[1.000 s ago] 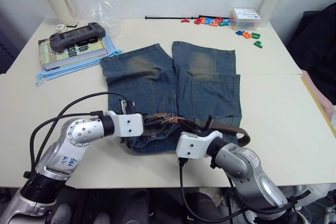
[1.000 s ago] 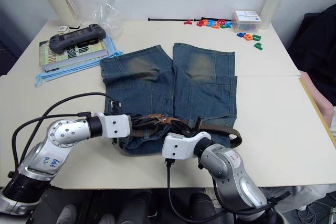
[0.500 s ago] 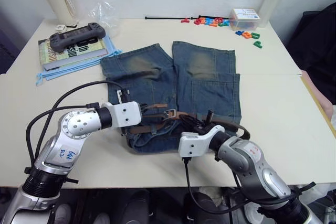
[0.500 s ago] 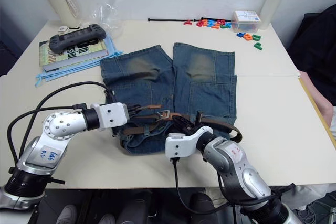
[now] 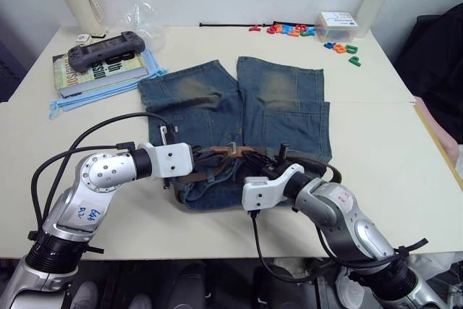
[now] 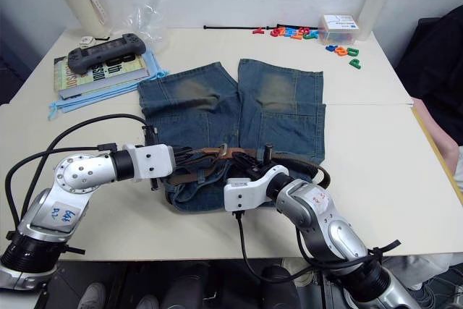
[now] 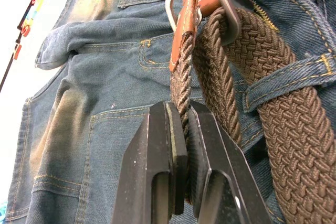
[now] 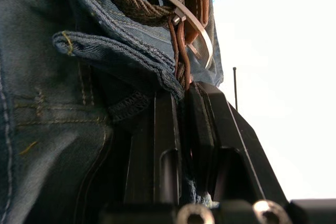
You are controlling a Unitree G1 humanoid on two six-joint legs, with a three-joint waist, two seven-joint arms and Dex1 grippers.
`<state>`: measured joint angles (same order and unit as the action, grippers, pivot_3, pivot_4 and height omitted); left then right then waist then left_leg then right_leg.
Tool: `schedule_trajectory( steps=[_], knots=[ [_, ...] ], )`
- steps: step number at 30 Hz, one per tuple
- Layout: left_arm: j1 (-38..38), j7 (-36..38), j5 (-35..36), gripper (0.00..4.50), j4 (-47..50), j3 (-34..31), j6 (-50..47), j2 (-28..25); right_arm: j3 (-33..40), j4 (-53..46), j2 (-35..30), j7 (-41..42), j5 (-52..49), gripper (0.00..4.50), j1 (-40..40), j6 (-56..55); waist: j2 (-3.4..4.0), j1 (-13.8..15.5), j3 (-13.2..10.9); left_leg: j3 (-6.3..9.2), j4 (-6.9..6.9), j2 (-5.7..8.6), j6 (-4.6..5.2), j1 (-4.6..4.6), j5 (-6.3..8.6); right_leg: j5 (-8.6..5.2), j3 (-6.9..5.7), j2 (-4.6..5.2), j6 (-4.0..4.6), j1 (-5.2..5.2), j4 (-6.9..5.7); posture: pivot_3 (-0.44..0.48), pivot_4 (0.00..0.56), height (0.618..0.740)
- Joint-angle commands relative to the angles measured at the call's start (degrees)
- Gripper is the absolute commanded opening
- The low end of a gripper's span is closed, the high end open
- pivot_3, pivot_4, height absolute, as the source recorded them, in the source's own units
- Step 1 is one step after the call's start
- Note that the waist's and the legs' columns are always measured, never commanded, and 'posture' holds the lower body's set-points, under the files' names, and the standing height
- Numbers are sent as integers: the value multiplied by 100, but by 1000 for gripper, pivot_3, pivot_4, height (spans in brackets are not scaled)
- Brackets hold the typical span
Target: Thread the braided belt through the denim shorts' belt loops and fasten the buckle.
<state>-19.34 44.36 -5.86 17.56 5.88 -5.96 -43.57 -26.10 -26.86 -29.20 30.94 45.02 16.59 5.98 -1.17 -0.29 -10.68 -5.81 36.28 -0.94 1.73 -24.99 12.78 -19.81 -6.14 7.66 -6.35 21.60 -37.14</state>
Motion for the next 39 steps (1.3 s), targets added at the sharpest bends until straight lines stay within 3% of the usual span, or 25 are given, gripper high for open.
schedule_trajectory(
  steps=[1, 12, 20, 24, 29, 33, 39],
  knots=[
    [10, -2, 3, 0, 213, -25, -7, 25, 132, -118, 120, -97, 18, 80, 34, -161, 0, -2, 0, 0, 0, 0, 0, 0, 0, 0, 1, 0, 0, 0, -1, 0, 150, 706],
    [-76, -17, -51, 0, 193, 207, 53, 235, 117, 22, 262, -57, 37, 80, 117, -319, 0, -7, 0, -2, 4, 0, 0, 1, -1, 0, 2, -1, 0, 0, -9, 0, 150, 706],
    [-103, -318, -82, 0, -39, 498, -129, 1030, 138, 35, 360, -8, 65, 80, 71, -364, 0, 4, 0, -1, 21, 1, 1, 0, -1, 0, 4, 1, 0, 0, -28, 0, 150, 706],
    [-74, -286, -262, 0, -250, 682, 186, 1068, 164, 18, 387, 37, 74, 80, 41, -375, 0, -7, 0, -2, 23, -2, 1, 3, -1, -2, 6, -1, 2, 1, -31, 0, 150, 706],
    [-247, -449, 97, 0, -312, 567, -306, 1642, 170, 2, 409, 101, 36, 80, -14, -355, 0, 14, 0, -1, 31, -1, 2, 2, -1, -2, 5, 2, 3, 0, -33, 0, 150, 706],
    [-254, -449, 339, 0, -413, 648, -574, 2122, 194, -111, 582, 452, -180, 80, -209, 45, -1, 16, 0, 1, 42, -2, 3, -2, 0, -2, 4, 0, 2, -1, -37, 0, 150, 706],
    [-179, -304, 180, 0, -926, 995, -382, 2296, 361, -476, 784, 1062, -305, 80, -581, 868, 0, 19, 1, 3, 71, -4, 11, -4, 6, -2, 5, 1, 3, -3, -53, 0, 150, 706]
  ],
)
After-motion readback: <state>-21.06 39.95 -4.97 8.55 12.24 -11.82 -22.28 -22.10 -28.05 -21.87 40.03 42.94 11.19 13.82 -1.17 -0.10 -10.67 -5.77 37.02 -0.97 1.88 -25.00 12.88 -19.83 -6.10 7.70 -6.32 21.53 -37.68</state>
